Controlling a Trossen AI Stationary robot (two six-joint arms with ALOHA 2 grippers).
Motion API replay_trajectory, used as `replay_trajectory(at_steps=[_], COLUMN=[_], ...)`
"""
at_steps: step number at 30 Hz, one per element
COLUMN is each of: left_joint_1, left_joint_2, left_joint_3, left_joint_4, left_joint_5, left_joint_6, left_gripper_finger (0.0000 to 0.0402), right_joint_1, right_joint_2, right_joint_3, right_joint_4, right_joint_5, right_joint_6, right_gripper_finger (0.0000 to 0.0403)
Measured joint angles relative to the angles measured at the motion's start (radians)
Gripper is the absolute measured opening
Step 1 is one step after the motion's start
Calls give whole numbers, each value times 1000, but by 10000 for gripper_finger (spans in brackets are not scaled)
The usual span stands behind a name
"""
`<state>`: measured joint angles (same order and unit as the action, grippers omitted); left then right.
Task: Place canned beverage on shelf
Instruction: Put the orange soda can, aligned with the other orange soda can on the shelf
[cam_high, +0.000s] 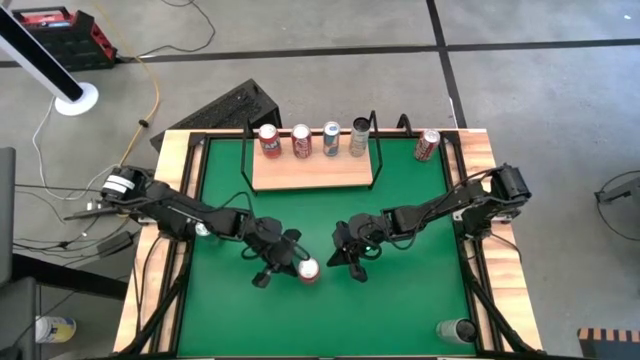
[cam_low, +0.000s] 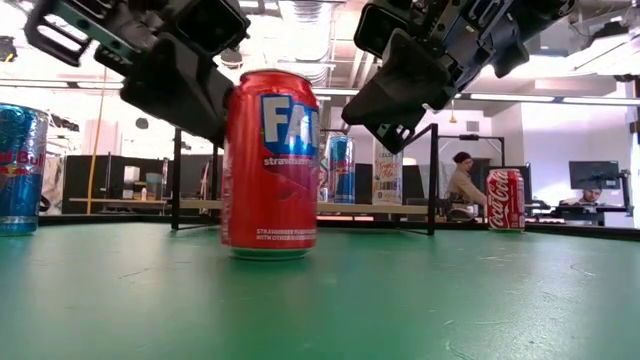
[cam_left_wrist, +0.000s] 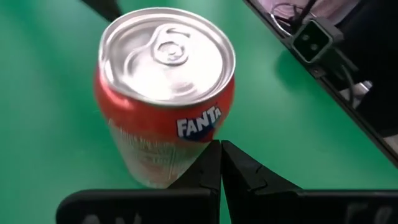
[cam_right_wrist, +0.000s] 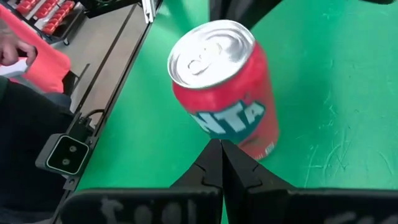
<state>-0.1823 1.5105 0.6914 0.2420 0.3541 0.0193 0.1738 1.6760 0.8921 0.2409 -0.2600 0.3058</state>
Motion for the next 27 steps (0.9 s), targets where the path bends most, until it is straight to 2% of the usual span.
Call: replay_trajectory(at_steps=[13,17,23,27], left_joint_1=[72,75,56,33], left_joint_2=[0,-1,-1,8], left_joint_3=[0,0,0,0], left_joint_4=[-22,-55,-42,-1], left_joint_5=[-25,17,192,111], left_joint_6=[20,-39,-30,1], left_gripper_finger=[0,0,0,0], right_joint_1=[-21,-20,-2,-2], right_joint_2=[-2,-12,-11,-11], right_joint_3=[0,1,0,0], right_joint_4=[-56,-103,-113,-113], right_joint_5=[-1,-30,-56,-56], right_joint_6=[9,43,45,45], right_gripper_finger=[19,20,20,20])
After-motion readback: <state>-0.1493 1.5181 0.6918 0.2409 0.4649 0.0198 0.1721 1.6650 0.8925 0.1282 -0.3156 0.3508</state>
